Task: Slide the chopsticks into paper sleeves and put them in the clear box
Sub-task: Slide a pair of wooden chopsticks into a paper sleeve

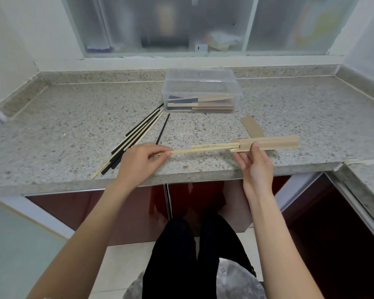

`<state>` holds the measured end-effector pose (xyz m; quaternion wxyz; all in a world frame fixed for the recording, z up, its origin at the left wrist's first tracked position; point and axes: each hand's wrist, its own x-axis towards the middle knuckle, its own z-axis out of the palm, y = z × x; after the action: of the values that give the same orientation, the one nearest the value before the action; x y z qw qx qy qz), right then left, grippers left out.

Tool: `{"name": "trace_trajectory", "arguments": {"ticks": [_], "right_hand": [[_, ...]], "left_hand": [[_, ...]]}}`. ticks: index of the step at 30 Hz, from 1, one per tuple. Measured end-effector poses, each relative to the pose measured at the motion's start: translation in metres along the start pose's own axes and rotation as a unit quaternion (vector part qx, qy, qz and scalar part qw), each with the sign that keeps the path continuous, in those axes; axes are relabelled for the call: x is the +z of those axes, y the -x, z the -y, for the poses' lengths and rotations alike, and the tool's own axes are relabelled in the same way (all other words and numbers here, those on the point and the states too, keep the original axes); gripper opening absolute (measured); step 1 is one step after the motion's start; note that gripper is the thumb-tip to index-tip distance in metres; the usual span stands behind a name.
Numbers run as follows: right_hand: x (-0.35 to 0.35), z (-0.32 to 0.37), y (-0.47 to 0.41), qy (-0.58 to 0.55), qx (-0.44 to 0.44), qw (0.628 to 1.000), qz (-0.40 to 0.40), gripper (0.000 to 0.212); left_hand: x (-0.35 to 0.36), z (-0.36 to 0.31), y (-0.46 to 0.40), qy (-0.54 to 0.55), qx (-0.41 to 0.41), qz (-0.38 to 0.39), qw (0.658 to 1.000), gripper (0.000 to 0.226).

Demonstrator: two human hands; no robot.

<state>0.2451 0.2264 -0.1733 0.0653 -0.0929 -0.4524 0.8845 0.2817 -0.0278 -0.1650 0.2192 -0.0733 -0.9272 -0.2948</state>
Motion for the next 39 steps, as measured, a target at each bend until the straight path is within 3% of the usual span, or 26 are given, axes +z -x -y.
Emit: {"name": "trace_trajectory", "arguments": {"ticks": [5, 8, 10, 13, 15, 17, 19, 22, 26, 29, 36, 39], "right_hand": [[0.004, -0.003, 0.001, 0.011, 0.012, 1.0, 0.014, 0.022], [0.008, -0.007, 0.004, 0.011, 0.022, 0.999, 0.02, 0.019], [0.01, -0.008, 0.005, 0.017, 0.019, 0.999, 0.022, 0.018], [0.01, -0.008, 0.006, -0.01, -0.001, 1.0, -0.012, 0.016], [0.01, -0.006, 0.005, -0.051, -0.014, 0.998, -0.044, 0.015], [0.009, -0.004, 0.004, -0.073, -0.021, 0.995, -0.063, 0.014], [0.009, -0.006, 0.004, -0.074, -0.026, 0.994, -0.072, 0.014], [0.008, -0.008, 0.005, -0.078, -0.029, 0.994, -0.073, 0.015], [0.011, -0.015, 0.008, -0.085, -0.018, 0.993, -0.075, 0.015], [0.015, -0.019, 0.01, -0.088, -0.011, 0.993, -0.074, 0.015], [0.023, -0.025, 0.015, -0.079, 0.002, 0.995, -0.06, 0.016], [0.022, -0.025, 0.013, -0.058, 0.023, 0.997, -0.051, 0.016]], "left_hand": [[0.002, -0.007, -0.002, 0.007, 0.026, -0.004, 1.0, 0.024], [0.011, -0.011, -0.005, 0.047, 0.005, 0.005, 0.999, 0.017], [0.017, -0.017, -0.005, 0.074, 0.0, 0.002, 0.997, 0.024], [0.025, -0.028, -0.005, 0.136, -0.045, -0.058, 0.988, 0.035], [0.029, -0.034, -0.003, 0.27, -0.155, -0.115, 0.943, 0.036], [0.035, -0.042, -0.001, 0.387, -0.237, -0.099, 0.886, 0.038], [0.043, -0.047, 0.002, 0.421, -0.247, -0.059, 0.871, 0.049], [0.052, -0.052, 0.006, 0.365, -0.207, -0.034, 0.907, 0.061], [0.059, -0.052, 0.007, 0.165, -0.151, 0.01, 0.975, 0.071], [0.063, -0.055, 0.008, 0.069, -0.112, 0.014, 0.991, 0.075], [0.07, -0.054, 0.01, 0.096, -0.107, 0.013, 0.99, 0.073], [0.064, -0.052, 0.005, 0.231, -0.17, -0.005, 0.958, 0.062]]}}
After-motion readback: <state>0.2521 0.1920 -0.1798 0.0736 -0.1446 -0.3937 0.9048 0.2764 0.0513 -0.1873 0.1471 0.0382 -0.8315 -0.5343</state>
